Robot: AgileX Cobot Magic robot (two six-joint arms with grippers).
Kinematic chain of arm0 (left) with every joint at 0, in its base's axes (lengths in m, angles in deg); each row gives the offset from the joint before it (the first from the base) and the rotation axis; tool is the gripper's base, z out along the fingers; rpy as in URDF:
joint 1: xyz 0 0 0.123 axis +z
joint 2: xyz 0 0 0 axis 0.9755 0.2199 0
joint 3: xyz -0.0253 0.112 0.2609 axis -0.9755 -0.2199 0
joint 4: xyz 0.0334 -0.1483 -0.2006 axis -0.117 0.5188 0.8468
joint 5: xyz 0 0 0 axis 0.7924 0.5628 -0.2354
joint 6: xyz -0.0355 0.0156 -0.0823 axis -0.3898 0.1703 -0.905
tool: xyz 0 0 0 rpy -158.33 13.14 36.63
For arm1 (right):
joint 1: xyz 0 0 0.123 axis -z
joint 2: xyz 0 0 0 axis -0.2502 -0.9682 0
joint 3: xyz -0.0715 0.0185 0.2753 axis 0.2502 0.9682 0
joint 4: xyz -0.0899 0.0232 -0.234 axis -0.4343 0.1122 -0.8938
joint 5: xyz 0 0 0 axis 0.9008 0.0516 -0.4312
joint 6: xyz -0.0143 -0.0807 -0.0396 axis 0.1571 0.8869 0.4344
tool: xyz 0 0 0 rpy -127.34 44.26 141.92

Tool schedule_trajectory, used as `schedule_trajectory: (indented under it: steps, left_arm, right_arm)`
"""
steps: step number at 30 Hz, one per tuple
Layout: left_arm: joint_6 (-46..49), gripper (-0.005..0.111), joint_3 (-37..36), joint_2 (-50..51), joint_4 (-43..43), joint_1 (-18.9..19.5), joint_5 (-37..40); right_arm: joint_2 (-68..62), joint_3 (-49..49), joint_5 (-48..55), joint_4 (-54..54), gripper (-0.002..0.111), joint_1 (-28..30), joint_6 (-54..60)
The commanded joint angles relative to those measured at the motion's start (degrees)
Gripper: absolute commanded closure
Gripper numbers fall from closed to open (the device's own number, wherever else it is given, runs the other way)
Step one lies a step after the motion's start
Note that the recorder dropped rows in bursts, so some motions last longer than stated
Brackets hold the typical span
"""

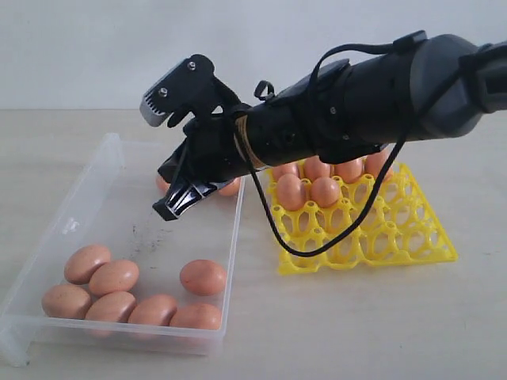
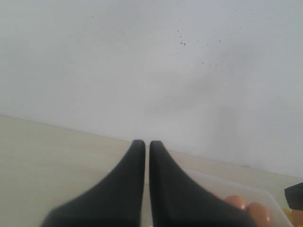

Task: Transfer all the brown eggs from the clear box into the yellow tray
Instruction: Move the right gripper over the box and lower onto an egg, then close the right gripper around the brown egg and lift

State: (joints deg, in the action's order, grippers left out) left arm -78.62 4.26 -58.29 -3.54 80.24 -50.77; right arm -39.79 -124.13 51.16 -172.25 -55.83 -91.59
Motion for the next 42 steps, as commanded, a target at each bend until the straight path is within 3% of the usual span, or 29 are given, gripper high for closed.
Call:
schedule_trajectory:
  steps: [1, 7, 13, 15, 17, 18, 20, 21, 23, 25, 28, 30, 31, 33, 42]
  left_arm:
    - [0.3, 0.103, 0.2, -0.2, 0.3, -0.2, 0.0]
    - [0.3, 0.103, 0.2, -0.2, 0.3, -0.2, 0.0]
    - [0.3, 0.103, 0.2, -0.2, 0.3, -0.2, 0.0]
    - [0.3, 0.103, 0.2, -0.2, 0.3, -0.2, 0.0]
    - [0.3, 0.103, 0.2, -0.2, 0.3, -0.2, 0.0]
    - [0.3, 0.103, 0.2, -0.2, 0.3, -0.2, 0.0]
    - [0.3, 0.103, 0.2, -0.2, 0.3, -0.2, 0.0]
    - [0.3, 0.103, 0.2, -0.2, 0.3, -0.2, 0.0]
    - [0.3, 0.103, 0.2, -0.2, 0.3, -0.2, 0.0]
    - [0.3, 0.103, 0.2, -0.2, 0.3, -0.2, 0.0]
    - [0.3, 0.103, 0.2, -0.2, 0.3, -0.2, 0.0]
    - [0.3, 0.103, 0.2, -0.2, 0.3, -0.2, 0.0]
    - [0.3, 0.103, 0.2, -0.2, 0.3, -0.2, 0.0]
    - [0.3, 0.103, 0.2, -0.2, 0.3, -0.2, 0.0]
    - [0.3, 0.103, 0.2, -0.2, 0.3, -0.2, 0.0]
  right_arm:
    - [2.3, -0.6, 12.4, -1.7, 0.108, 0.2, -2.2]
    - [3.8, -0.6, 38.7, 1.3, 0.108, 0.2, 5.8]
    - [5.1, -0.6, 62.2, 24.9, 0.108, 0.2, 42.6]
    - [5.4, -1.1, 61.5, 41.5, 0.108, 0.2, 57.7]
    - [5.5, -2.6, 59.4, 64.4, 0.108, 0.2, 81.0]
    - [5.5, -5.2, 61.0, 92.5, 0.108, 0.2, 107.0]
    - [4.7, -7.9, 65.1, 112.5, 0.108, 0.2, 123.8]
    - [4.0, -9.7, 67.3, 118.7, 0.108, 0.2, 126.9]
    - [2.1, -13.3, 68.9, 121.4, 0.108, 0.2, 123.2]
    - [-1.5, -19.3, 73.2, 116.8, 0.108, 0.2, 117.3]
    - [-5.8, -23.3, 78.5, 116.7, 0.104, 0.0, 121.2]
    - [-8.4, -23.6, 78.9, 116.7, 0.084, -0.9, 124.9]
    - [-9.9, -23.6, 77.2, 114.9, 0.064, -2.0, 126.2]
    - [-11.6, -23.6, 72.7, 111.3, 0.049, -3.9, 125.5]
    - [-17.7, -23.6, 68.9, 108.8, 0.049, -5.9, 125.8]
